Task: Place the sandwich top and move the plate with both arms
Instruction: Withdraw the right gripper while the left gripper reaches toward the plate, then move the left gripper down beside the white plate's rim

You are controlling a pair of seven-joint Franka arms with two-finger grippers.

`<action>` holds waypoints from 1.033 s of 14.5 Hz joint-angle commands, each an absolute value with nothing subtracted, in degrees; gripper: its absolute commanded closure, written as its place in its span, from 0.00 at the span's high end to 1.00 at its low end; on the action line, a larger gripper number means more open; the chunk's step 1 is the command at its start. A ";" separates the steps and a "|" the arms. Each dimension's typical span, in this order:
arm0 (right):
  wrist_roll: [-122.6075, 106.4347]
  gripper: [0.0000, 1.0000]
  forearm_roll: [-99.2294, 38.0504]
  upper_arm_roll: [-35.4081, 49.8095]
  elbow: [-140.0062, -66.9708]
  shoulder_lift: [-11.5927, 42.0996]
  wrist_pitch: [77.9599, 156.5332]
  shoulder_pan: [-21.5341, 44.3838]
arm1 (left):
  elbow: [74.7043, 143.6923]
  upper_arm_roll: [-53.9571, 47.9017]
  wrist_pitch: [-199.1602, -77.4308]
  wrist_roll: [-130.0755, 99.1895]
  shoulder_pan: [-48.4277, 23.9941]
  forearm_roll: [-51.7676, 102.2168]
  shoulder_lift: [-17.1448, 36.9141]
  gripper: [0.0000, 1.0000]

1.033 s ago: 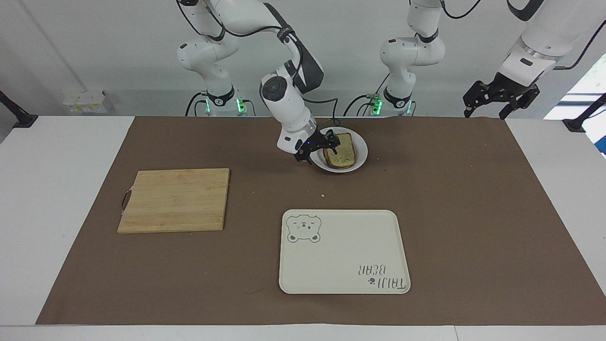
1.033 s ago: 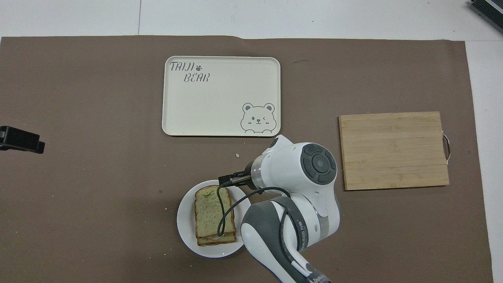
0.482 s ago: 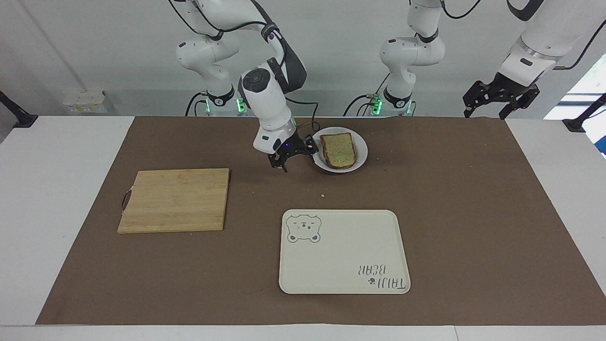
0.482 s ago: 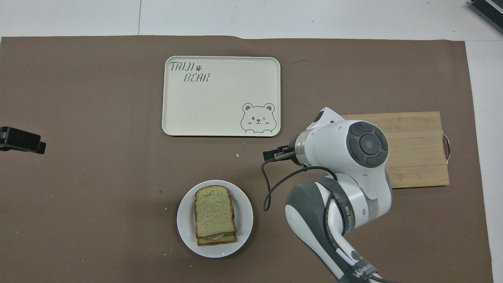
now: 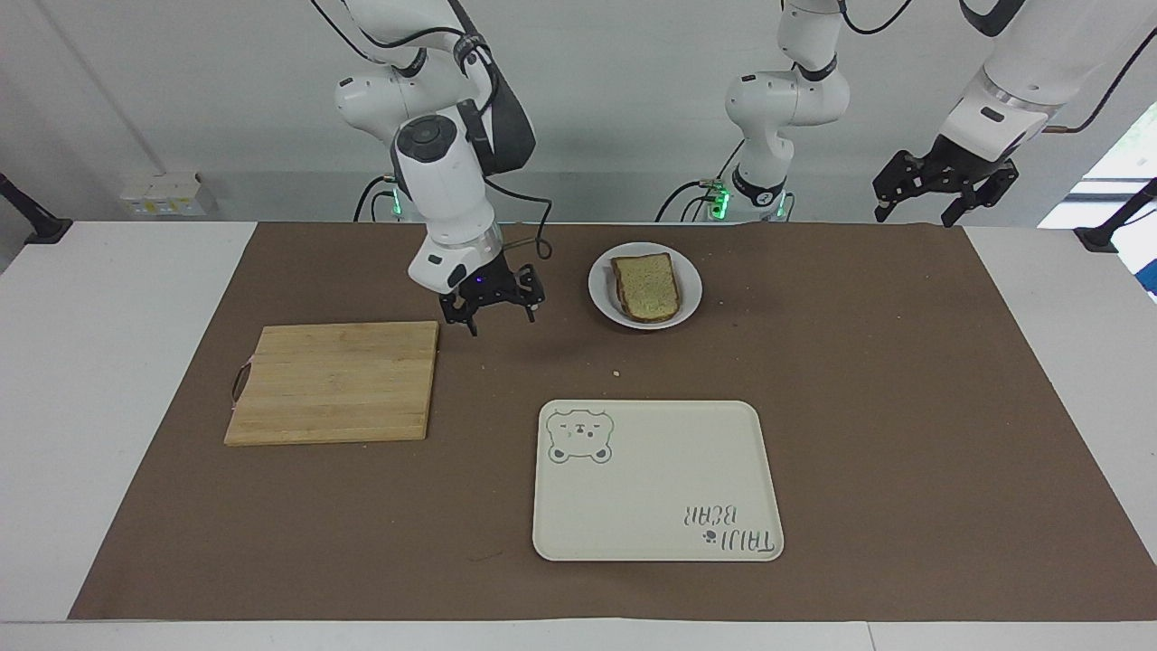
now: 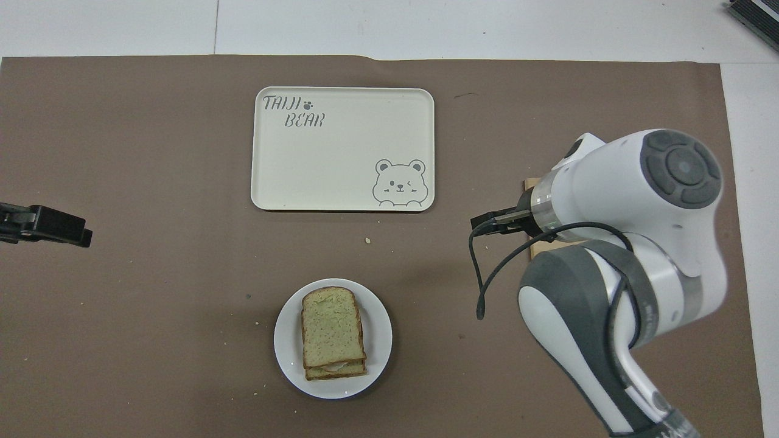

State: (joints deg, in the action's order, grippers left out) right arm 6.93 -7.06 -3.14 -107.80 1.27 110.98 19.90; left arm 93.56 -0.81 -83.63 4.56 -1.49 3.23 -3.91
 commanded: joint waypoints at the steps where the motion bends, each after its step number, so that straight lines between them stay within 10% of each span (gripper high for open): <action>1: 5.71 1.00 -5.80 -2.55 -107.93 -2.80 105.58 15.22 | 98.25 -0.62 -86.57 4.75 -1.84 6.31 -6.50 1.00; 15: 4.30 1.00 -3.34 -3.86 -100.11 -7.64 93.35 2.90 | 122.85 -0.62 -112.04 21.08 -4.04 30.13 -6.42 1.00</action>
